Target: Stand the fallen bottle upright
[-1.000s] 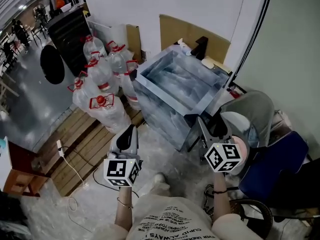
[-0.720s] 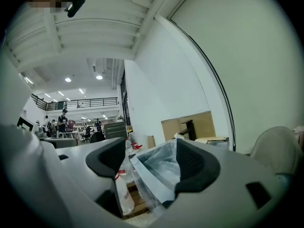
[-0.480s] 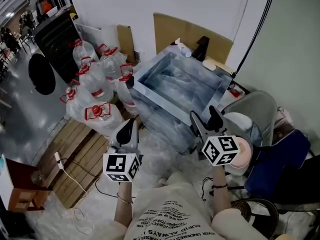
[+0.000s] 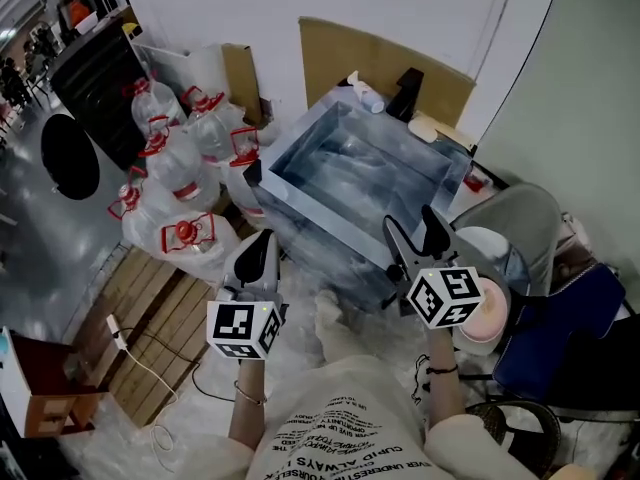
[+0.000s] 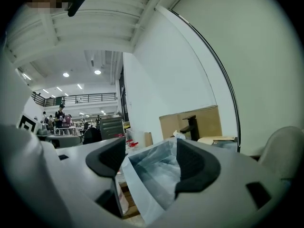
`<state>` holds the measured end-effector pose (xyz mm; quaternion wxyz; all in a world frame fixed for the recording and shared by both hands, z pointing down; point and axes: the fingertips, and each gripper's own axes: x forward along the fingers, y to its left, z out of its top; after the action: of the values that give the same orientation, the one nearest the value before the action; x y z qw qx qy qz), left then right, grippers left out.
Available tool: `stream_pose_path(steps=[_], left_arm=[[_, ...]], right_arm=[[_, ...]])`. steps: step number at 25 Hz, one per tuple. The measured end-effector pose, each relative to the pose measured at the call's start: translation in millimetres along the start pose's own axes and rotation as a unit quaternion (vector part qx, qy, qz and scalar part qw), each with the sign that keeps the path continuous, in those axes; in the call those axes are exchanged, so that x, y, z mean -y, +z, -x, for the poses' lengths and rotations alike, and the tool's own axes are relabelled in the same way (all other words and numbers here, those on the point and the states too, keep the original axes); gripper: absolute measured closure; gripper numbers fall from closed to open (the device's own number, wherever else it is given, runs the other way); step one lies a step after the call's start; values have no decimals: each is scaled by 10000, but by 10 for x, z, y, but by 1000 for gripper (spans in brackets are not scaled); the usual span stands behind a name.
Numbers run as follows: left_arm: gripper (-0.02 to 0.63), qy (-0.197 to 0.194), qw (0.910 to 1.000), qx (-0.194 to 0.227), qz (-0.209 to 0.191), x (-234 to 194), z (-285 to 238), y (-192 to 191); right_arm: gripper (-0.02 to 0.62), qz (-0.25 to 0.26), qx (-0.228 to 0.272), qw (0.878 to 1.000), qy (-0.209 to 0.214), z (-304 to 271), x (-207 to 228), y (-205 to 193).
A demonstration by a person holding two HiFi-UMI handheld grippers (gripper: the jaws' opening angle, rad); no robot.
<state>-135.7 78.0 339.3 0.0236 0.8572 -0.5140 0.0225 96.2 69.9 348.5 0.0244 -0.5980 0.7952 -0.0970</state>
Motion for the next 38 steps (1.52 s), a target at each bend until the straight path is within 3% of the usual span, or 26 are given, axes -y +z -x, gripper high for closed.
stream_pose_path(steps=[9,19,38], left_arm=[[578,-166,9998,-123,-11,-459,-958,82],[578,-524,9981,-312,83,-682,-1998,84],[578,-1017,9936,-472,139,-729,-2909,74]], right_arm=[[268,-62,31,9999,-127,-902,260,173],[268,-81,-180,9997,-151,-1823,511,233],[268,101,-578,9982,-138,-2718,628,212]])
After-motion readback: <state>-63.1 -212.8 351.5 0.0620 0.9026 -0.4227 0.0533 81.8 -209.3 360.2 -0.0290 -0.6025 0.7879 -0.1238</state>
